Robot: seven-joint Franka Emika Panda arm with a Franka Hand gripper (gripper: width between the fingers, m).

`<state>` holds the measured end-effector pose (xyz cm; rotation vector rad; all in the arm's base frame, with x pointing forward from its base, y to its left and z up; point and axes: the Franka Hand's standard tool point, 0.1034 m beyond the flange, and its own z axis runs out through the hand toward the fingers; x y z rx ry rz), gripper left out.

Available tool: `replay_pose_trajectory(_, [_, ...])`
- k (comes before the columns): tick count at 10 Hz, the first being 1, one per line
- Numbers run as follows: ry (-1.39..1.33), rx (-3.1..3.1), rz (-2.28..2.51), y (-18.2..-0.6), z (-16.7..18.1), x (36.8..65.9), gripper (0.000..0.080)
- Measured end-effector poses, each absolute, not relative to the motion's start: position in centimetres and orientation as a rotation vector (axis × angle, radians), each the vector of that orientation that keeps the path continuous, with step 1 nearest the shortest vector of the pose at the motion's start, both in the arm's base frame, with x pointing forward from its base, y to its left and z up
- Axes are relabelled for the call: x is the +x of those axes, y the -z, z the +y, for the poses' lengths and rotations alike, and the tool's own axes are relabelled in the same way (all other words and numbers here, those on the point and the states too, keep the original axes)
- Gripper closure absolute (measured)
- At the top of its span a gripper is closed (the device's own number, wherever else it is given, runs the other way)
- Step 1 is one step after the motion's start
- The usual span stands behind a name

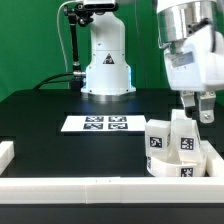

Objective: Assemble stool

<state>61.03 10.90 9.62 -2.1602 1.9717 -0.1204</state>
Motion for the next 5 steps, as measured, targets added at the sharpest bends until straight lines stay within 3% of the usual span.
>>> replay_pose_trajectory(5, [0.174,-2.703,1.287,-9.89,11.05,61.09,0.0151])
